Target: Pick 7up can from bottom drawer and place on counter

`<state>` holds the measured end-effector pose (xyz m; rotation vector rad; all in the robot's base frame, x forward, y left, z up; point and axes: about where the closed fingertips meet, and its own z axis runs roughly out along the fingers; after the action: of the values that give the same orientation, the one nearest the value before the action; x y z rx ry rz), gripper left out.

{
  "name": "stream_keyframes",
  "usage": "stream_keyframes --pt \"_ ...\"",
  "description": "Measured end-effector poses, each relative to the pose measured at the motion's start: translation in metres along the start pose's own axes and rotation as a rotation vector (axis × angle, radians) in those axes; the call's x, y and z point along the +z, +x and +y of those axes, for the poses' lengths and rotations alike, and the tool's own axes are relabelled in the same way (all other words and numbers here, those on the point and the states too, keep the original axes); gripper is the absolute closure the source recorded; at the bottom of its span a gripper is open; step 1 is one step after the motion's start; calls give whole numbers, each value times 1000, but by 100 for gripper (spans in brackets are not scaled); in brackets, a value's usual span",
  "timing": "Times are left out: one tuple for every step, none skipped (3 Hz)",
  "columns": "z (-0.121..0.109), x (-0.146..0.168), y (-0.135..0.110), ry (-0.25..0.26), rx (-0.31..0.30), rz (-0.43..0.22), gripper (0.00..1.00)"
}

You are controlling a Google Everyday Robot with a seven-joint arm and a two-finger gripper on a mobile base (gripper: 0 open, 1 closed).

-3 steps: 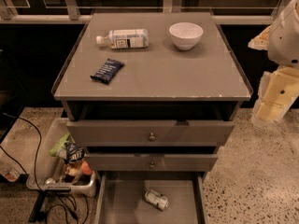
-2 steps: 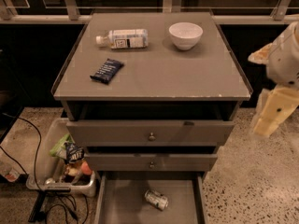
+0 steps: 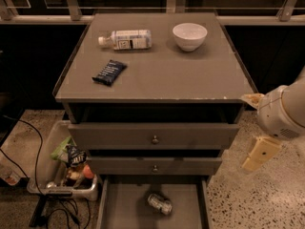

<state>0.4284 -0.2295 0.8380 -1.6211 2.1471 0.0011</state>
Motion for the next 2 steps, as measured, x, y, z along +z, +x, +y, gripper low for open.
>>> stream_keyframes --pt "1 0 0 -2 0 1 0" --pt "11 9 -8 -16 -30 -11 0"
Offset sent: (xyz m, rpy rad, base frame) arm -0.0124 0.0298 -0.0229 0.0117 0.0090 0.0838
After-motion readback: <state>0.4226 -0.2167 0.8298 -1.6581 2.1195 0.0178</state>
